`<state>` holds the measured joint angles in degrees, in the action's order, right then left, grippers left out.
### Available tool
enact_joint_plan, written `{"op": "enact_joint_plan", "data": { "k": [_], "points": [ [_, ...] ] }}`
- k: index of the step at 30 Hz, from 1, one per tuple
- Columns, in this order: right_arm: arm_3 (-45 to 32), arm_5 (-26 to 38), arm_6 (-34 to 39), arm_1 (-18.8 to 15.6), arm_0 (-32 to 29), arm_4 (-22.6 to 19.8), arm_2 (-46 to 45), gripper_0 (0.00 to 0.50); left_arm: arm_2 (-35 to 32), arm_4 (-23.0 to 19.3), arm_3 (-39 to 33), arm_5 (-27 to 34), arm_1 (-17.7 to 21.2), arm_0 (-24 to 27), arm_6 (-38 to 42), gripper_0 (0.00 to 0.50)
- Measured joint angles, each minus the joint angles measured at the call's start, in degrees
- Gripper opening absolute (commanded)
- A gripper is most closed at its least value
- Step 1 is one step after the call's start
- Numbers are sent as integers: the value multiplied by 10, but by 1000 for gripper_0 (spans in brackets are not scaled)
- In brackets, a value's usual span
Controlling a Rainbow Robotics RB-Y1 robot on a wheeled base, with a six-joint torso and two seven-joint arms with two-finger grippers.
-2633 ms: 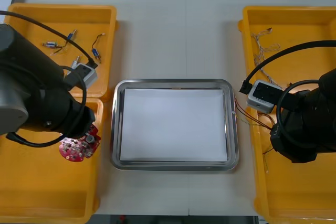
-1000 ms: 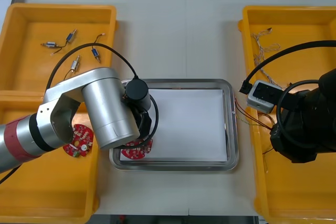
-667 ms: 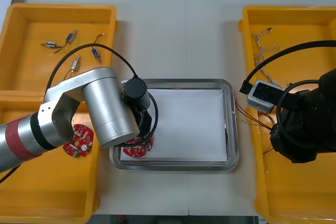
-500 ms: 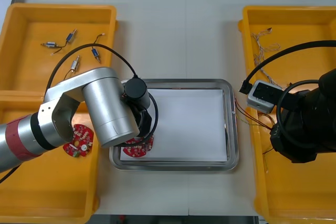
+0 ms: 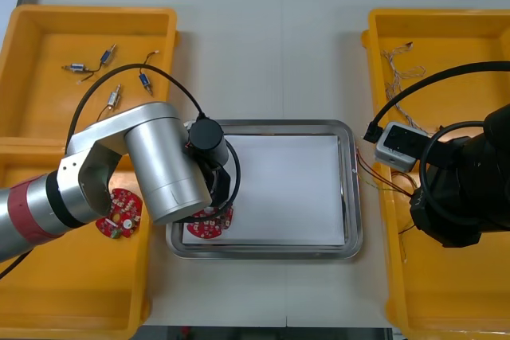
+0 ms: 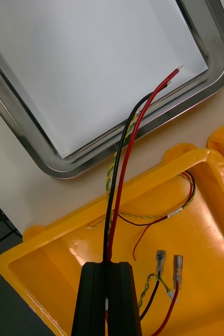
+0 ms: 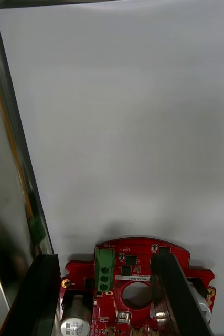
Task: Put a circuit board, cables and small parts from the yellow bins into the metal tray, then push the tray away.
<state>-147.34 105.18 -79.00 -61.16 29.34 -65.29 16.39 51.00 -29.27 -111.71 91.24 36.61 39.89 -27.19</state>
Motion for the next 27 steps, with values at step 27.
{"op": "enact_joint_plan", "data": {
  "k": [27],
  "points": [
    [34,-6,-3,51,133,20,175,0,-235,-199,-123,122,102,0,0,500]
  ]
}}
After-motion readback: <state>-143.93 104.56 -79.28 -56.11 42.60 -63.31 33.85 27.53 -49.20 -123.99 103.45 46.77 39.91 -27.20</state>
